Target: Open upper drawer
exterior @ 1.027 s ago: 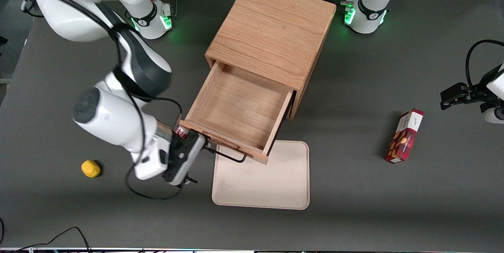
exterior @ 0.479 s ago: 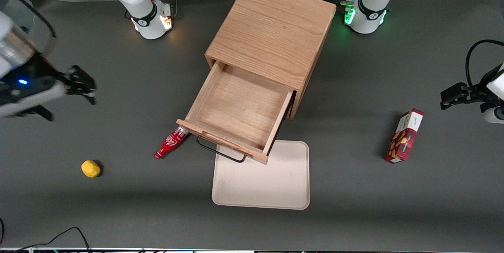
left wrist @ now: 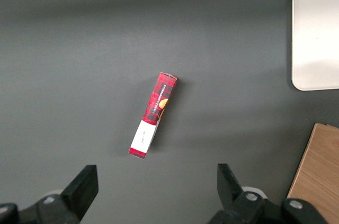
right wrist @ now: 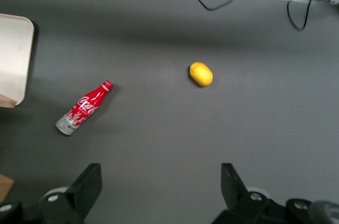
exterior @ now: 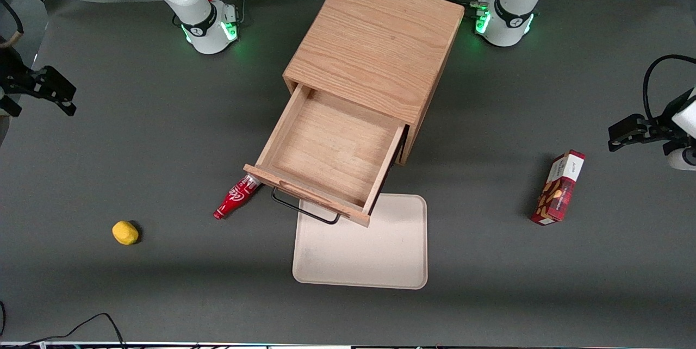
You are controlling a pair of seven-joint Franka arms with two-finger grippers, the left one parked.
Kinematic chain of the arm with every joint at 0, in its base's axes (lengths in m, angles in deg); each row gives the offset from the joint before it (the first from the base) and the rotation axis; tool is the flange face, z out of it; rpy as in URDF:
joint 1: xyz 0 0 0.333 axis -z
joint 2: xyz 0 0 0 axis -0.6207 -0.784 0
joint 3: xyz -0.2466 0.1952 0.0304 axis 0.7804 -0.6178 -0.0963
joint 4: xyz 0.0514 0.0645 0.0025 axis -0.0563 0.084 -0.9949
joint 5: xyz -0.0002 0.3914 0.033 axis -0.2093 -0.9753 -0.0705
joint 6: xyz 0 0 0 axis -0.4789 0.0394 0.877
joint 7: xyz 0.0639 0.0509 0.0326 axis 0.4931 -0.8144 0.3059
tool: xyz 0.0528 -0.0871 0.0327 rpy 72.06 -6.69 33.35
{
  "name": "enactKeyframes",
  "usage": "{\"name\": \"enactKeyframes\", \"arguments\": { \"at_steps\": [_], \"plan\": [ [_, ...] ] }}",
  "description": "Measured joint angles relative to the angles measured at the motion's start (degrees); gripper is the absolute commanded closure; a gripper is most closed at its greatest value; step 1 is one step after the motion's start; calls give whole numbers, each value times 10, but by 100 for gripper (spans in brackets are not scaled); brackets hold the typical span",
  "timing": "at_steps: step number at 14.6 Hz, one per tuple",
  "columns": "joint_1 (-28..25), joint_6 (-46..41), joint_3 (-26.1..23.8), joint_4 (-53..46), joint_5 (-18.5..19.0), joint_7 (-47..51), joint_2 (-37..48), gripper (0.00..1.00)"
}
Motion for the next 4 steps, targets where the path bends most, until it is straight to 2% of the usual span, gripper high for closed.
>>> {"name": "enactKeyframes", "arguments": {
  "at_steps": [4],
  "plan": [
    [0, -21, 2, -40, -21, 14, -34, 0]
  ]
}}
